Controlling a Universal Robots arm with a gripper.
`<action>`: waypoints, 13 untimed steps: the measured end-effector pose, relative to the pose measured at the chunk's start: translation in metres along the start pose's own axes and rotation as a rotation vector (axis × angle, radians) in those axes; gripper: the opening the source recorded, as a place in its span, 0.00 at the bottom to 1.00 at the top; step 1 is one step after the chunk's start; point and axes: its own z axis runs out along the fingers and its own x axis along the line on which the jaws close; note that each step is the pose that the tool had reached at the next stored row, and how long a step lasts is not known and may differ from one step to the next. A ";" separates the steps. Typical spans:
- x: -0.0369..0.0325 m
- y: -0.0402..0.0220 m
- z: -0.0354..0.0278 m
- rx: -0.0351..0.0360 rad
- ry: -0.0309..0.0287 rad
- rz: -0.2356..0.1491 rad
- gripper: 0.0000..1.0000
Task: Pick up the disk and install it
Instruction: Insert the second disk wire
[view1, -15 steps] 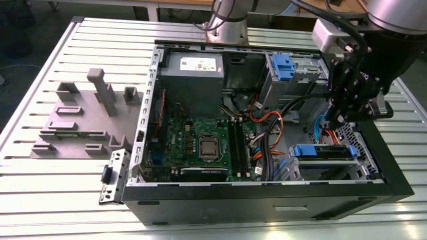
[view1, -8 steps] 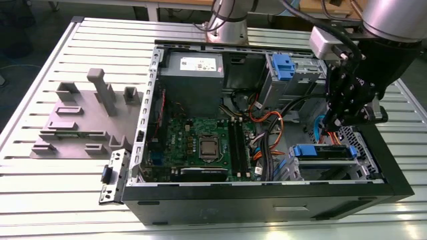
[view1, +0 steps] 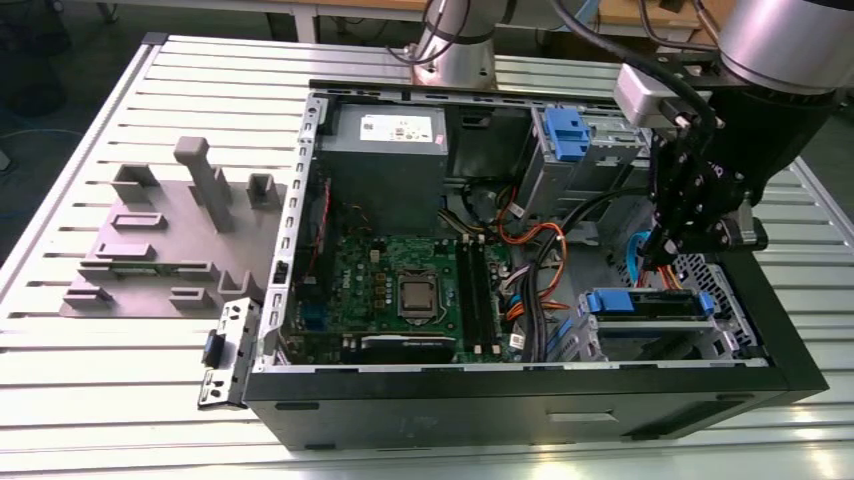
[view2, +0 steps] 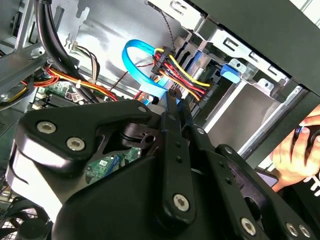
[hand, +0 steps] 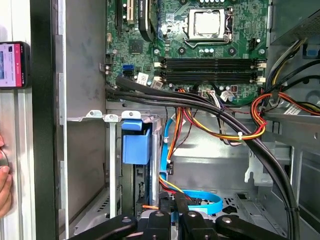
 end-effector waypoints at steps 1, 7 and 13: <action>0.0000 0.0000 0.0000 0.0000 0.0000 0.000 0.16; 0.0001 0.0000 0.0000 0.0000 -0.0001 0.000 0.16; 0.0029 0.0064 0.0000 0.0005 -0.0014 0.000 0.16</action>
